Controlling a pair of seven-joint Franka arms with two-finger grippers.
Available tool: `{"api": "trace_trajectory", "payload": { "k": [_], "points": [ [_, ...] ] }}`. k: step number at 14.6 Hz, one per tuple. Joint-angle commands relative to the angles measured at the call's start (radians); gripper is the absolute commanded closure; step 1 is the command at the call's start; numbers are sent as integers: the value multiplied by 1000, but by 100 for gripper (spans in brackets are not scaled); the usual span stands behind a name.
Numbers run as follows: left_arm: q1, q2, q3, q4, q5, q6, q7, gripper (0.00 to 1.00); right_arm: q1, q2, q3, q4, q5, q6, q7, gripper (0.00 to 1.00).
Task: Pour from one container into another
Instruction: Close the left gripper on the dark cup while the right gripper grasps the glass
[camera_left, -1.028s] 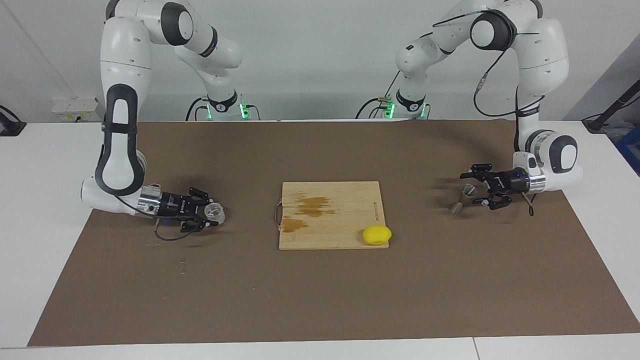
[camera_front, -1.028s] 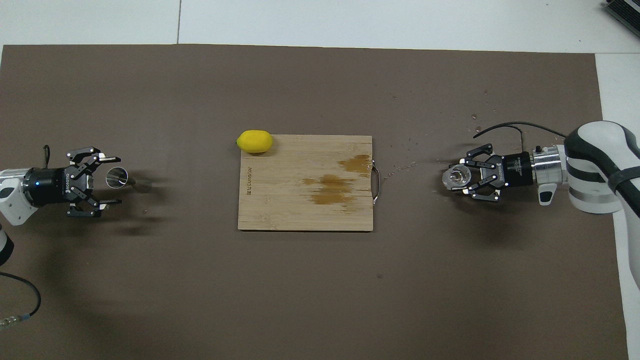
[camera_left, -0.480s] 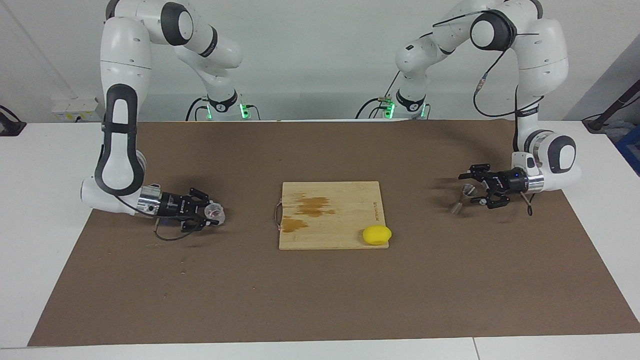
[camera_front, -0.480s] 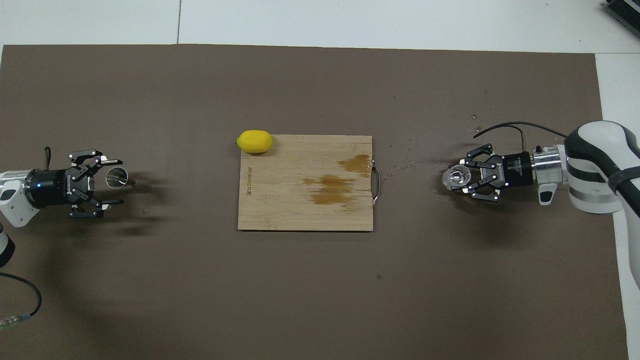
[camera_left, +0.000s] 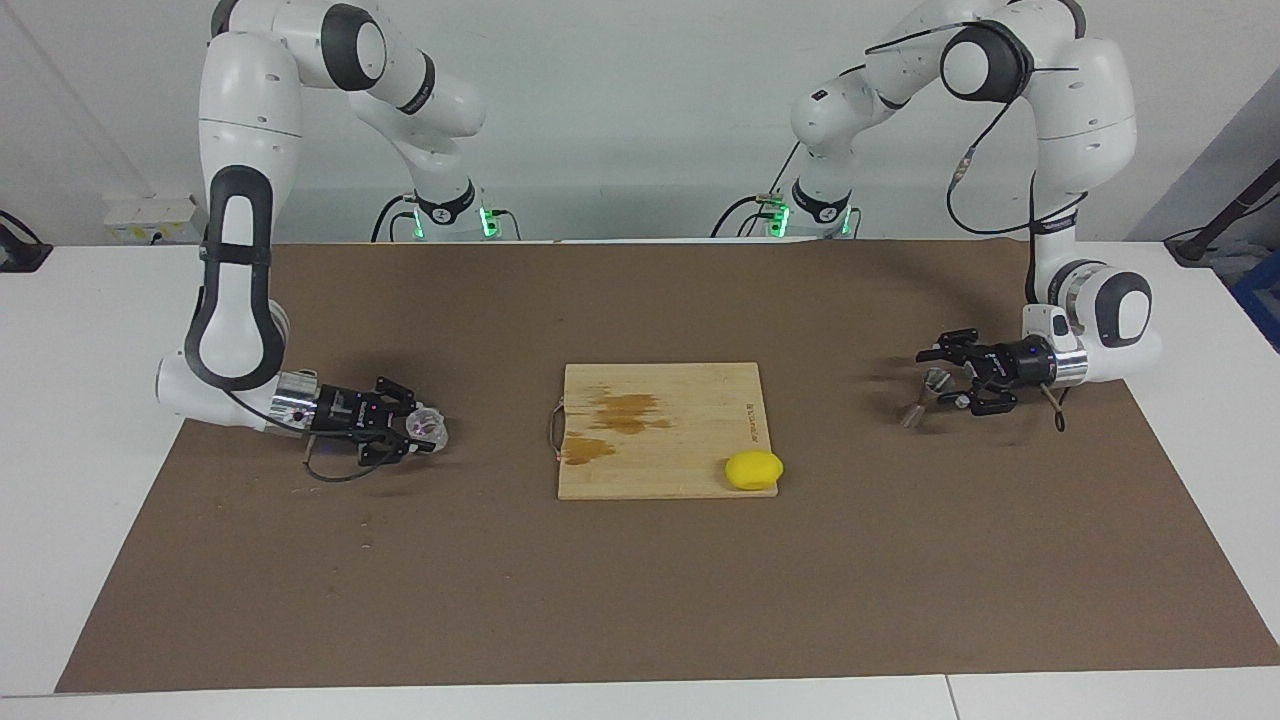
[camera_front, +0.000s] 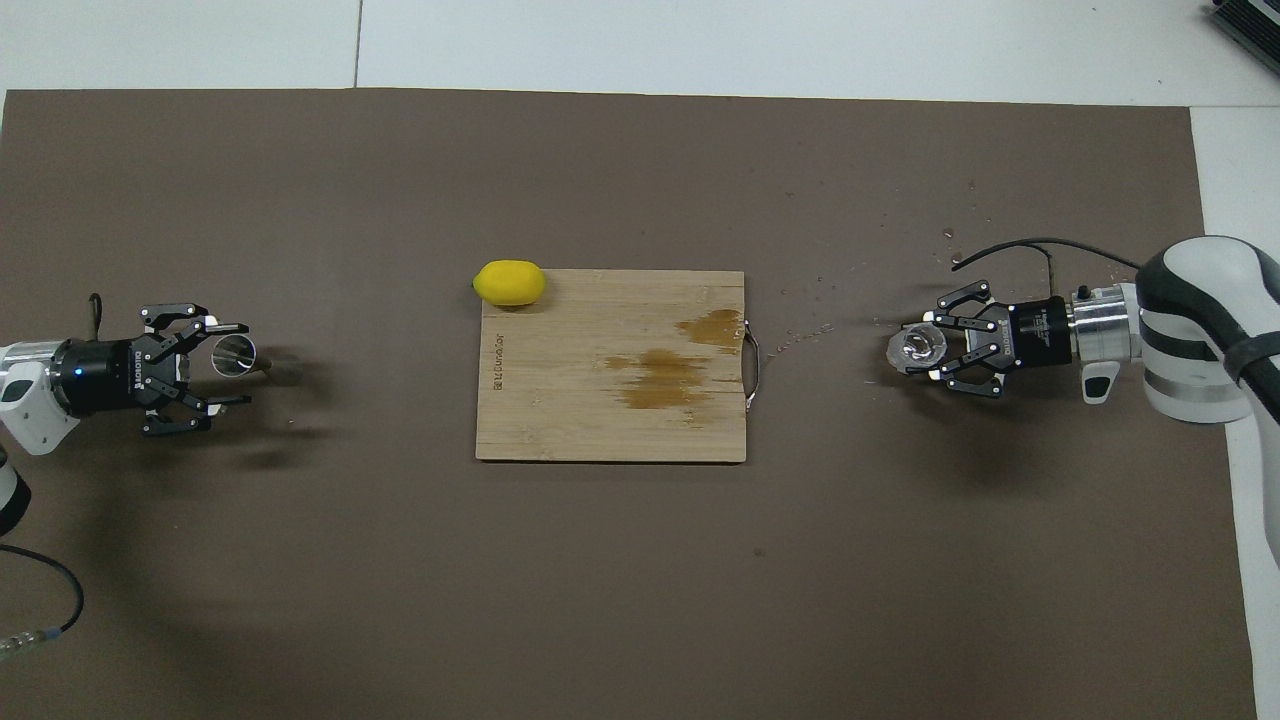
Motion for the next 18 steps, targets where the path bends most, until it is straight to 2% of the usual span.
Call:
{"api": "trace_trajectory", "payload": {
  "k": [1,3,4,8,14,18],
  "points": [
    [-4,0,7,-9,-2,7,25,39,-4,-33,3,-4,25,11,-28,100],
    [-4,0,7,-9,-3,10,25,49,-2,-51,5,-2,26,12,-26,100],
    [-4,0,7,-9,-3,13,26,58,-2,-62,5,-2,26,12,-23,100],
    [-5,0,7,-9,-6,13,25,71,10,-109,5,-4,26,17,10,100],
    [-43,-4,-2,6,-45,1,3,72,34,-182,6,-4,26,4,104,100],
    [-86,-27,-7,5,-48,-13,-153,72,54,-215,14,-4,29,9,190,100]
  ]
}}
